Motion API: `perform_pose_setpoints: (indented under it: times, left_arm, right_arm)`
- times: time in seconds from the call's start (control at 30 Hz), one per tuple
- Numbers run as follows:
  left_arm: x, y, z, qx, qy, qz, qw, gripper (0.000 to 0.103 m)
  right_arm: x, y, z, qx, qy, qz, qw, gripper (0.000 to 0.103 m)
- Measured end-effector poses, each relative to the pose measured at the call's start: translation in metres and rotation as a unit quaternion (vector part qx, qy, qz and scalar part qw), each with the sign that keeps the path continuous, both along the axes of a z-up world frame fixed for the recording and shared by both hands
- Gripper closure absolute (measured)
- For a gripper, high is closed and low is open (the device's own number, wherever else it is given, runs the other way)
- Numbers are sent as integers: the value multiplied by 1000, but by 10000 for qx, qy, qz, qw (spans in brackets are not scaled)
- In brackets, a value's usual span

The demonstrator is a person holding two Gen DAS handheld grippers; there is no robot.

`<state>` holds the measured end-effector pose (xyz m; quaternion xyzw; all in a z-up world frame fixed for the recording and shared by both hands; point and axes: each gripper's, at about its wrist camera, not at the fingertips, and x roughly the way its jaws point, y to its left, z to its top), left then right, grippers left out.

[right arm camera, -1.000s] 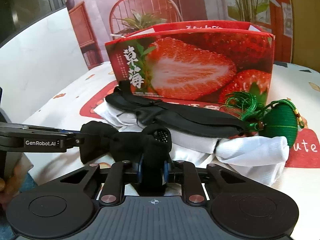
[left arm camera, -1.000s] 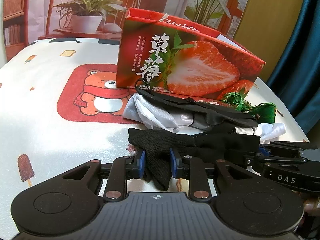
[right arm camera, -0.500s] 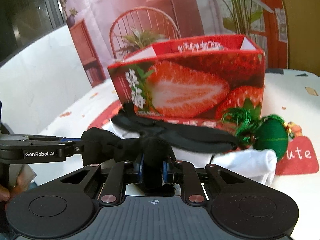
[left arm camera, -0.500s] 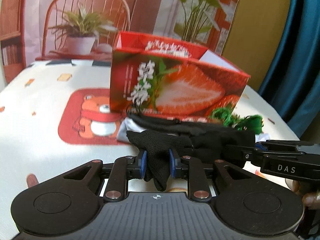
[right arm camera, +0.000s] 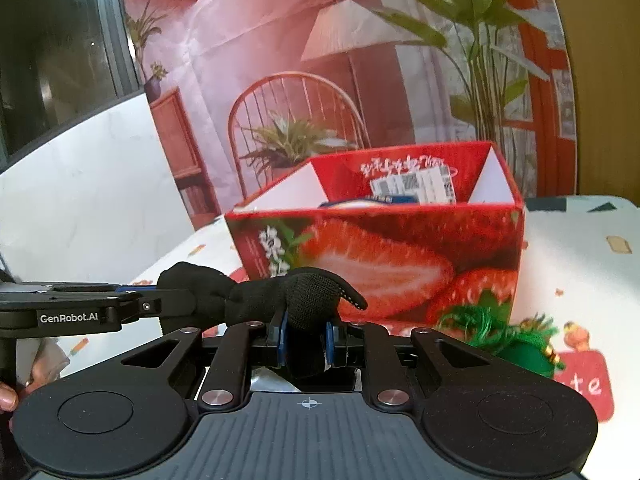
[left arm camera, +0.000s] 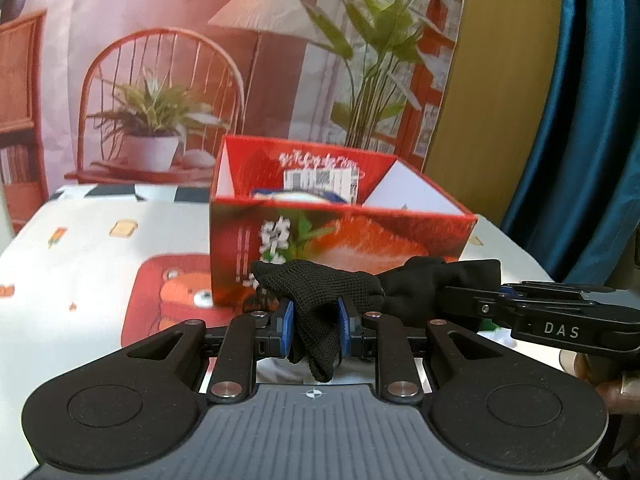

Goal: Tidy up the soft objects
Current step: 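Carry the black glove with the left tool over the red box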

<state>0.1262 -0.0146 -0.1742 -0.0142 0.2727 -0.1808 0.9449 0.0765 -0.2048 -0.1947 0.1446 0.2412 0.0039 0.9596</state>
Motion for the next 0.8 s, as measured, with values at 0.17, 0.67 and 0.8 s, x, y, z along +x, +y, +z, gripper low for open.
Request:
perform_pose_setpoints:
  times: [0.17,0.67,0.8]
  left_arm:
    - [11,-5,12,-65,-82,-42,9999,79]
    - [62,-20,40,-117,-174,-52,9998,79]
    - [80,-22,45,-118,-163,-43,9998,79]
  right_arm:
    - [10,-9,12,-106,-70,-7,9999,87]
    - [55,-40,47,-230,-152,-15,9996,87]
    - [73,-50,52,-312,-112,0,9994,87]
